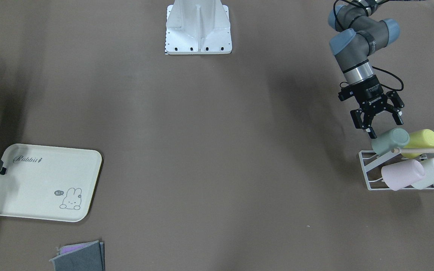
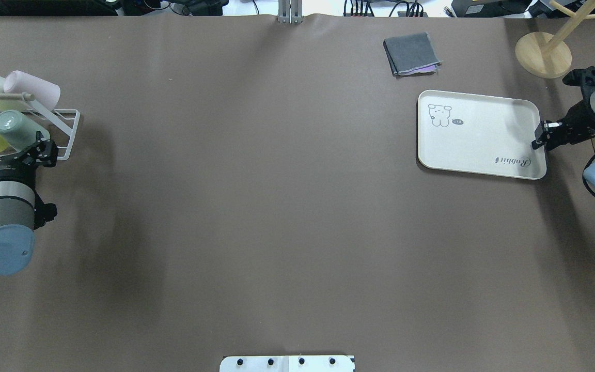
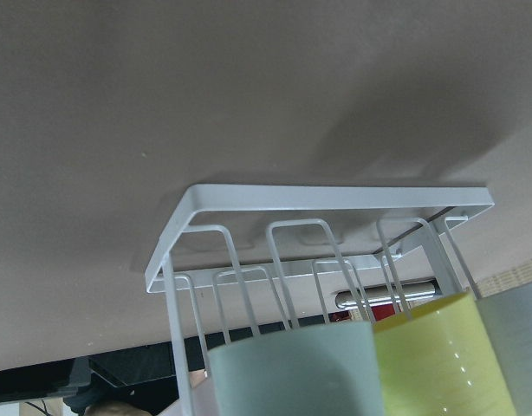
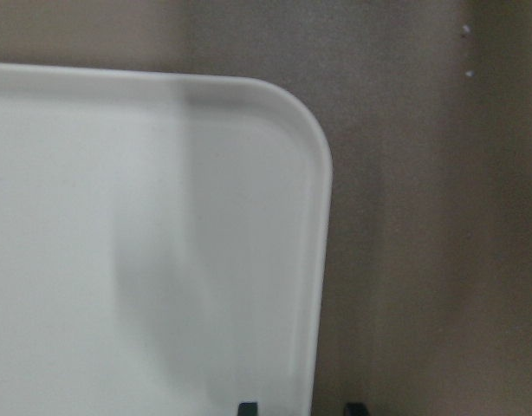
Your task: Pick up and place green cup on tray
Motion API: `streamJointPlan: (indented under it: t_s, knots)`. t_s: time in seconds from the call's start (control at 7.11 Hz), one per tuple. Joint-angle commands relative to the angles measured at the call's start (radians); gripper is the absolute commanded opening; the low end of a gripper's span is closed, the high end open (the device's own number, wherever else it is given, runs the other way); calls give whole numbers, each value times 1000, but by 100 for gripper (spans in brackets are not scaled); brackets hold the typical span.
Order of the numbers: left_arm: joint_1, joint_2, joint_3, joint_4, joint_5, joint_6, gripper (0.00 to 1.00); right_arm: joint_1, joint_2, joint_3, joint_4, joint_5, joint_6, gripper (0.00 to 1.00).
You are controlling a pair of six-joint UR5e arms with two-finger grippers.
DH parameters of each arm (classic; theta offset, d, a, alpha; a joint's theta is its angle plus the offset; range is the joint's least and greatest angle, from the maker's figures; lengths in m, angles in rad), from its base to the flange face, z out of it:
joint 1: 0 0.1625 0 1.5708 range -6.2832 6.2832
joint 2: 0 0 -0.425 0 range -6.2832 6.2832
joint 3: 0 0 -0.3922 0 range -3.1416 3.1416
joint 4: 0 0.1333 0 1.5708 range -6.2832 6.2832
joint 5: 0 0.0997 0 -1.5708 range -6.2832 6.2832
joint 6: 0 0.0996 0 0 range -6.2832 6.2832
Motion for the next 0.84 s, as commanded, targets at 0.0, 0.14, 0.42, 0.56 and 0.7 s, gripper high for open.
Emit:
streamJointPlan:
  t_s: [0.0,0.14,0.42,0.56,0.7]
  knots:
    - [-1,54,4,-98,35,4,98,0,-3,-1,0,1,0,28]
    - [-1,45,4,-98,35,4,98,0,-3,-1,0,3,0,11]
    - [0,16,4,-97,37,4,98,3,-3,4,2,12,-5,0]
    - [0,13,6,-95,37,3,98,13,-2,10,3,18,-8,0]
    - [-1,4,20,-97,37,3,98,35,1,13,6,38,-9,0]
